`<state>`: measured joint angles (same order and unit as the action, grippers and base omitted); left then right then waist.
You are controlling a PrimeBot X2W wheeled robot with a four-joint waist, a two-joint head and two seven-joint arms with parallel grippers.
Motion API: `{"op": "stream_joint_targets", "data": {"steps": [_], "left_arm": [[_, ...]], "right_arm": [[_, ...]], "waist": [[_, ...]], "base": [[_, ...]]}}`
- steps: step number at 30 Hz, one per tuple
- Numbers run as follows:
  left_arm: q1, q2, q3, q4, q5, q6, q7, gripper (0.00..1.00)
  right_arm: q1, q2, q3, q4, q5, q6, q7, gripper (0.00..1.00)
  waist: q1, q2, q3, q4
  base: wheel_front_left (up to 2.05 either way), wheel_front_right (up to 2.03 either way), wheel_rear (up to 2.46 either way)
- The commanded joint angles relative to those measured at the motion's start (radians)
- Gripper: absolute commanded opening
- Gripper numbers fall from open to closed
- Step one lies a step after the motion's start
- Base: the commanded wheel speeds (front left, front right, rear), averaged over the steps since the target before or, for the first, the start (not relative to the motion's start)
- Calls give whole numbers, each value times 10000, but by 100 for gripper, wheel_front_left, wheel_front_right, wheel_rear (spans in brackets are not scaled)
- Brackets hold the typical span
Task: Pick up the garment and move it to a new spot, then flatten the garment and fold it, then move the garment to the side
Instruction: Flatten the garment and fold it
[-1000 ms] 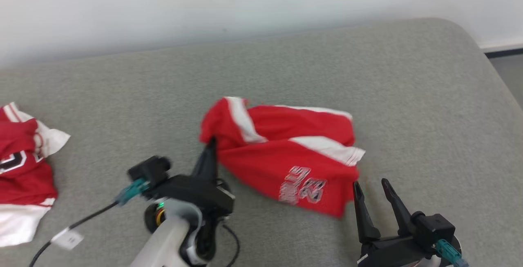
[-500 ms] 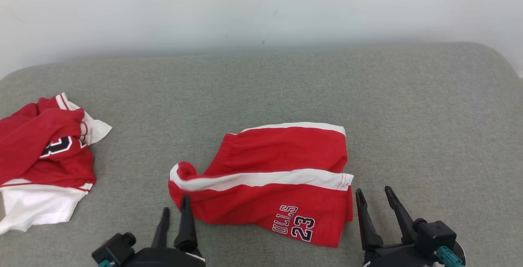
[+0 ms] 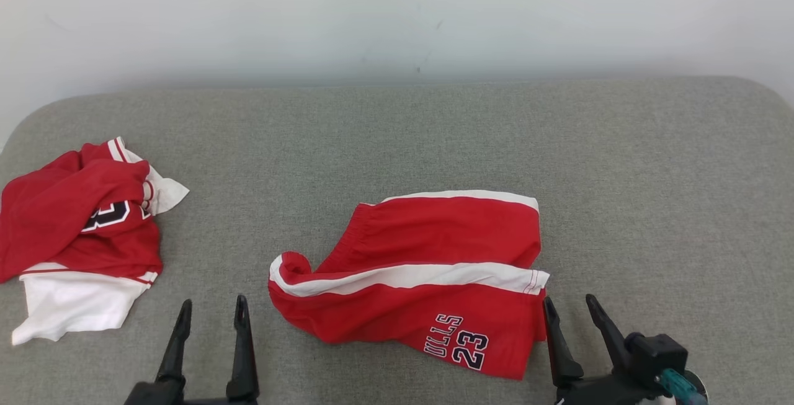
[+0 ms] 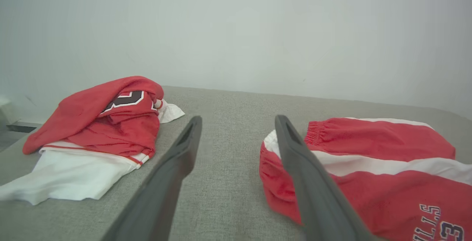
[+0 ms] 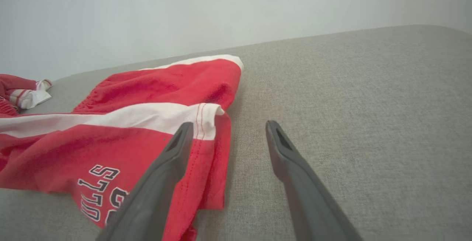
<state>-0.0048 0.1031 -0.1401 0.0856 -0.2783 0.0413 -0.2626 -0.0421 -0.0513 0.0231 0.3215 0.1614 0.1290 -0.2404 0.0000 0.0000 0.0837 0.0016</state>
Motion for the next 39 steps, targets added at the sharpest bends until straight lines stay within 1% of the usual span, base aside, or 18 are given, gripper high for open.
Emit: {"op": "stream_joint_targets", "data": {"steps": [1,3,8,15,19,20,21,22,23,24,27,31,37,39], "left_arm": [[308,5,143,-156,467,101,-32,100],[533,-6,318,-296,966,48,-32,100],[777,-13,613,-391,1493,-61,-33,100],[797,-120,757,-268,1697,-251,-33,100],[700,-220,823,-199,1687,-400,-33,100],[692,-253,812,-198,1720,-392,-33,100],[682,-278,810,-190,1737,-406,-33,100],[671,-293,813,-178,1746,-442,-33,100],[659,-308,823,-162,1751,-476,-33,100],[650,-325,827,-144,1759,-510,-33,100],[650,-375,840,-134,1783,-523,-33,100],[685,-416,896,-104,1785,-559,-33,100],[677,-465,962,-7,1745,-605,-33,100],[681,-472,975,56,1724,-646,-33,100]], "right_arm": [[-160,21,-18,135,17,35,324,100],[-374,21,31,269,-37,35,864,100],[-673,21,52,348,9,35,1606,100],[-1045,21,196,481,113,35,2306,100],[-1208,19,299,539,191,35,2463,100],[-1236,19,303,569,217,35,2484,90],[-1259,19,303,595,222,35,2506,63],[-1282,19,317,636,206,35,2543,32],[-1306,19,319,668,166,35,2539,14],[-1327,21,306,684,116,35,2516,0],[-1285,15,-35,643,-163,35,2389,0],[-1029,-40,-751,288,-948,35,2512,0],[-610,-608,-1899,-1042,-2178,34,2567,0],[-383,-788,-2128,-1585,-2349,34,2636,0]], "waist": [[0,0,-3,-23],[0,0,16,-24],[0,0,103,107],[0,0,208,324],[0,0,240,433],[0,0,247,453],[0,0,253,470],[0,0,256,484],[0,0,259,496],[0,0,255,512],[0,0,221,552],[0,0,175,584],[0,0,138,628],[0,0,92,644]], "base": [[0,0,0],[0,0,0],[0,0,0],[0,0,0],[0,0,0],[0,0,0],[0,0,0],[0,0,0],[0,0,0],[0,0,0],[0,0,0],[0,0,0],[0,0,0],[0,0,0]]}}
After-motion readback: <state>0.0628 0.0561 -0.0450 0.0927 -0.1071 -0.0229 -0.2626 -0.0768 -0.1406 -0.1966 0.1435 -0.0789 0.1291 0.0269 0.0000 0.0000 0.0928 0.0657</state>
